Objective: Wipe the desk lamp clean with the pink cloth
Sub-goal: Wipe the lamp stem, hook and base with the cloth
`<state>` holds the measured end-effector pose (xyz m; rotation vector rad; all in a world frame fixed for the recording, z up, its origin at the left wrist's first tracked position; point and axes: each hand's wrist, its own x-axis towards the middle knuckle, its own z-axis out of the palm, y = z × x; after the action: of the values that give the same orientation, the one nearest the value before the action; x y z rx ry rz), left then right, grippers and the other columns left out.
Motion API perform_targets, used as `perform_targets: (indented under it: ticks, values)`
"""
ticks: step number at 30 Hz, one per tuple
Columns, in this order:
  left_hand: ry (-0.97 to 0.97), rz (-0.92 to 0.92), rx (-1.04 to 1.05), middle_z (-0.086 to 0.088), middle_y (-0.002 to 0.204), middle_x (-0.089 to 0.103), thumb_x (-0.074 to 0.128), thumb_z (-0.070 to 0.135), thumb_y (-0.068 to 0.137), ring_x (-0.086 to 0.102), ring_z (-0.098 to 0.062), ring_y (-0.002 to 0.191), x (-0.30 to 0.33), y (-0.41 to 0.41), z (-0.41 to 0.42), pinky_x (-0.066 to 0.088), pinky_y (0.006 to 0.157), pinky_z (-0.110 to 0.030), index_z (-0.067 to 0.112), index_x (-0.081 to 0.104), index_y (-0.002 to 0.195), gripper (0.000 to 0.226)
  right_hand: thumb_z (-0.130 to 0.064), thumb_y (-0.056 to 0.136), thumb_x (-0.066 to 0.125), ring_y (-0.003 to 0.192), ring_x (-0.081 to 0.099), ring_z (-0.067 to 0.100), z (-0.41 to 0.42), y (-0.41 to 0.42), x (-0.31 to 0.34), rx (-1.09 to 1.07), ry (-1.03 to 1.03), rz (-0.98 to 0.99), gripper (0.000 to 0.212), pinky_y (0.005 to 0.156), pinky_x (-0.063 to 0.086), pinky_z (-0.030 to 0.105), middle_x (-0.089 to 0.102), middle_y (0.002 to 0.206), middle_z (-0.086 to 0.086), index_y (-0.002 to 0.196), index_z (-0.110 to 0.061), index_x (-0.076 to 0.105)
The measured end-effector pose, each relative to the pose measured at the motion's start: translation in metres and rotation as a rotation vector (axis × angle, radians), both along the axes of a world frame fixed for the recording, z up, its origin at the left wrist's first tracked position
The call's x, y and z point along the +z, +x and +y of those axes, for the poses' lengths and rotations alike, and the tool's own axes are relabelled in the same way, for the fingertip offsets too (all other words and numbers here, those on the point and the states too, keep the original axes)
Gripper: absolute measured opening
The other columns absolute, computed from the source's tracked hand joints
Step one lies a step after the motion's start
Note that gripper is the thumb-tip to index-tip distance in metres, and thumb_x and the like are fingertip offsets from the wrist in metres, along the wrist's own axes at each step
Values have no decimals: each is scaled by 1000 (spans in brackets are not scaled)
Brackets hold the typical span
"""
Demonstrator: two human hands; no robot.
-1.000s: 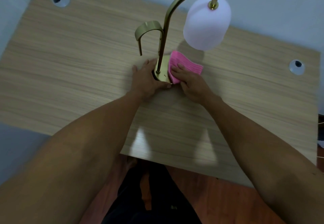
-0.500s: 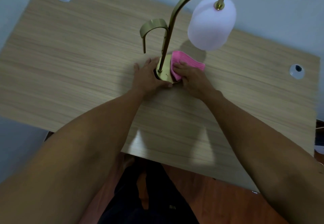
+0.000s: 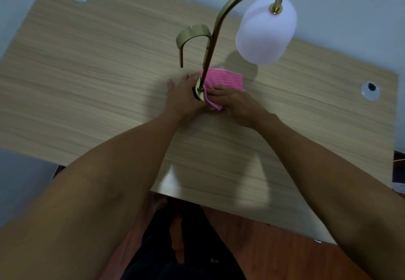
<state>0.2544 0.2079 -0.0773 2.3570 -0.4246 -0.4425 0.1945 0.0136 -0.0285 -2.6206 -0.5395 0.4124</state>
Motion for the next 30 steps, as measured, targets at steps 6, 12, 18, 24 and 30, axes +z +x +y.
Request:
perform_targets:
  ticks: [6,12,18,24,30]
  values:
    - [-27,-3,34,2,161,45,86,61,62,23,-26,158,-1,-2,-2,-4,126,-64,31,36,157,111,-3,98,62,147,44,27,-8,11,7,-37,-56,-22,42,125,30,47,55,150,13,140,-7,59]
    - [-10,8,48,1,161,44,84,63,59,24,-25,158,-3,-1,0,-4,126,-63,30,36,157,114,1,95,63,146,45,28,-26,6,7,-33,-52,-3,43,122,30,42,55,149,14,138,-5,60]
    - [-17,9,45,1,161,45,83,66,60,23,-25,158,0,-3,-2,-4,125,-62,31,38,155,111,-3,99,60,148,41,29,-5,9,2,12,-53,-18,42,125,27,45,53,151,15,140,-4,57]
    - [-8,20,75,1,162,44,87,61,59,22,-22,158,-3,-3,-1,-6,126,-58,30,38,156,113,1,96,62,145,47,28,-29,6,0,-113,-27,-28,42,124,30,44,56,149,14,137,-6,61]
    - [-22,5,46,2,160,46,70,80,55,24,-24,158,-6,-5,1,-4,125,-61,34,38,155,114,-1,96,62,146,45,26,-12,-2,1,-4,12,25,44,123,32,45,55,149,13,140,-6,59]
